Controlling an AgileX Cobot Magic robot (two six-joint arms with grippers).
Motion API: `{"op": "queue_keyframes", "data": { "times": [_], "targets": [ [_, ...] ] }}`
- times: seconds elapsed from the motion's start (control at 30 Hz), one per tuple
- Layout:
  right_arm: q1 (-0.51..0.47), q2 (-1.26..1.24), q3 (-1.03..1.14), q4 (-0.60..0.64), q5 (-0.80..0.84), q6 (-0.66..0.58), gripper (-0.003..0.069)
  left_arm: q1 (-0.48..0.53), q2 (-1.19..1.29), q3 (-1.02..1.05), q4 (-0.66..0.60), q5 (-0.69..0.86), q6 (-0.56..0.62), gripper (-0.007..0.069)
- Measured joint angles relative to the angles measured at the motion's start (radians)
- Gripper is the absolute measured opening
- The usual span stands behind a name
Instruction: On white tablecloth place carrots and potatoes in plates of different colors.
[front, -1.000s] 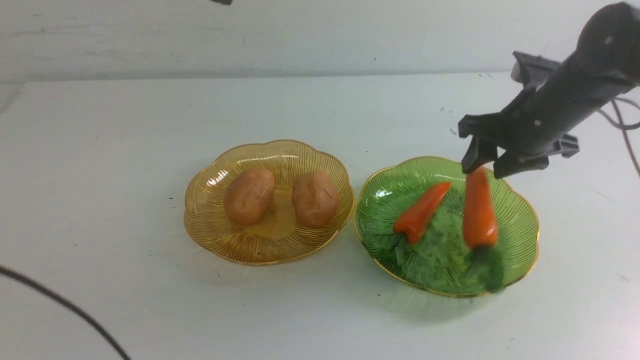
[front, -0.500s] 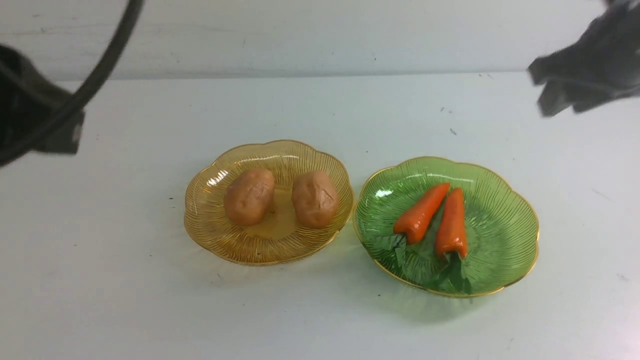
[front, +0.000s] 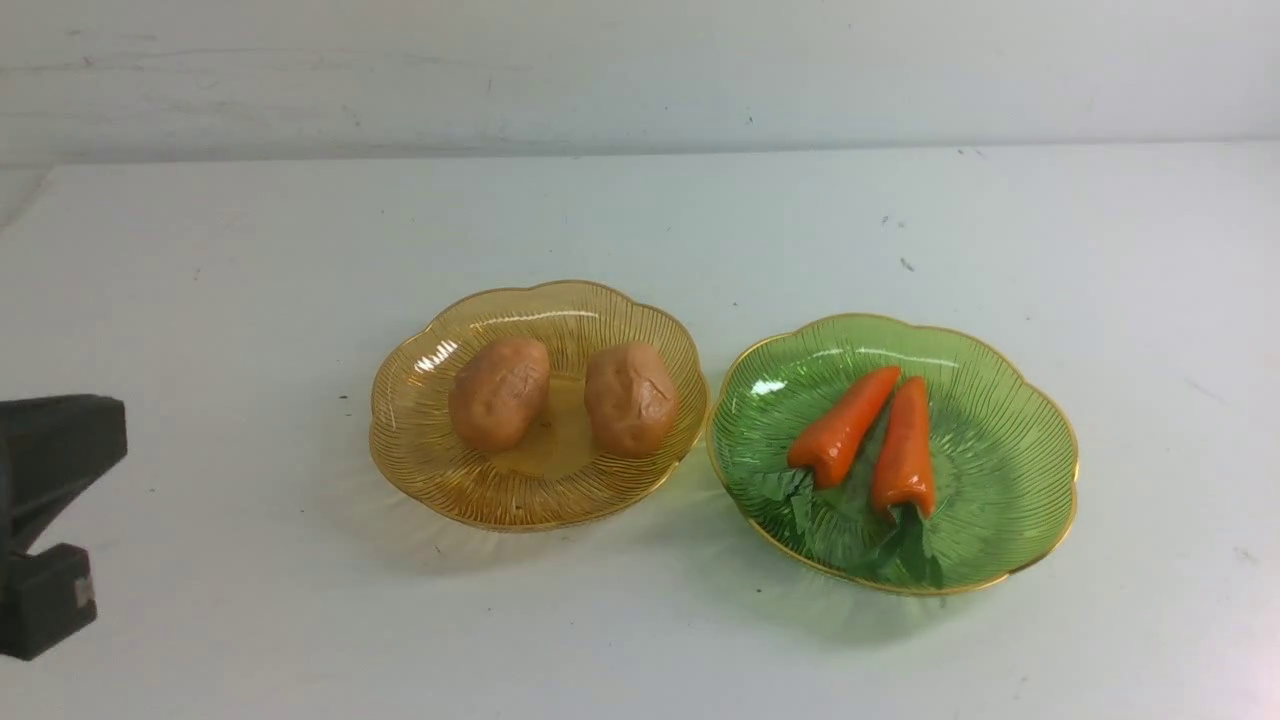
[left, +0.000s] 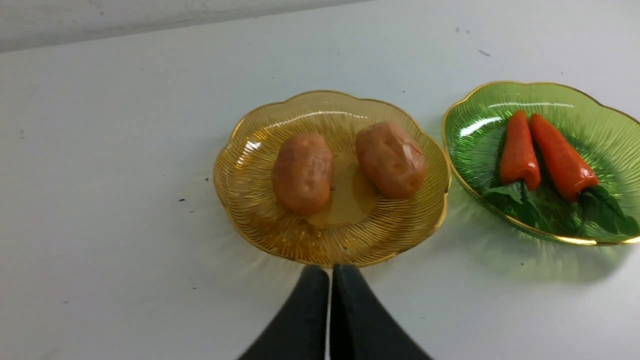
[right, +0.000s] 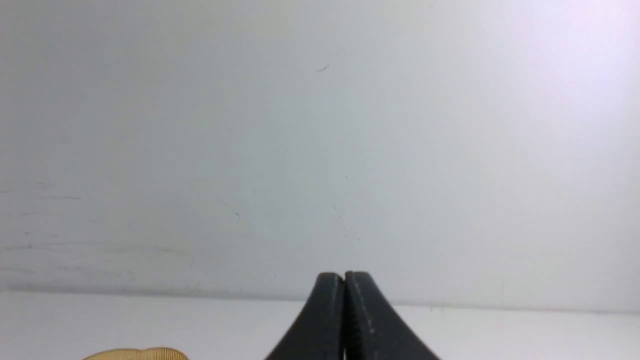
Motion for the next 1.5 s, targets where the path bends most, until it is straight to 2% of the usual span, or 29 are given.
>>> {"op": "queue_keyframes", "data": {
  "times": [0.37,0.6,0.83,1.5],
  "targets": [
    [0.000,0.082,0.027,-0.001,-0.186,0.007,-0.0015,0.000,-0.056,0.004,0.088,0.052,-0.019,-0.0003],
    [0.000,0.082,0.028,-0.022,-0.193,0.007,-0.0015,0.000,-0.229,0.101,0.126,0.046,-0.090,-0.0003],
    [0.000,0.082,0.029,-0.023,-0.188,0.007,-0.0015,0.000,-0.355,0.226,0.129,-0.083,-0.159,-0.0003],
    [0.000,0.082,0.030,-0.025,-0.185,0.007,-0.0015,0.001,-0.388,0.263,0.121,-0.106,-0.137,-0.0003]
  ]
}}
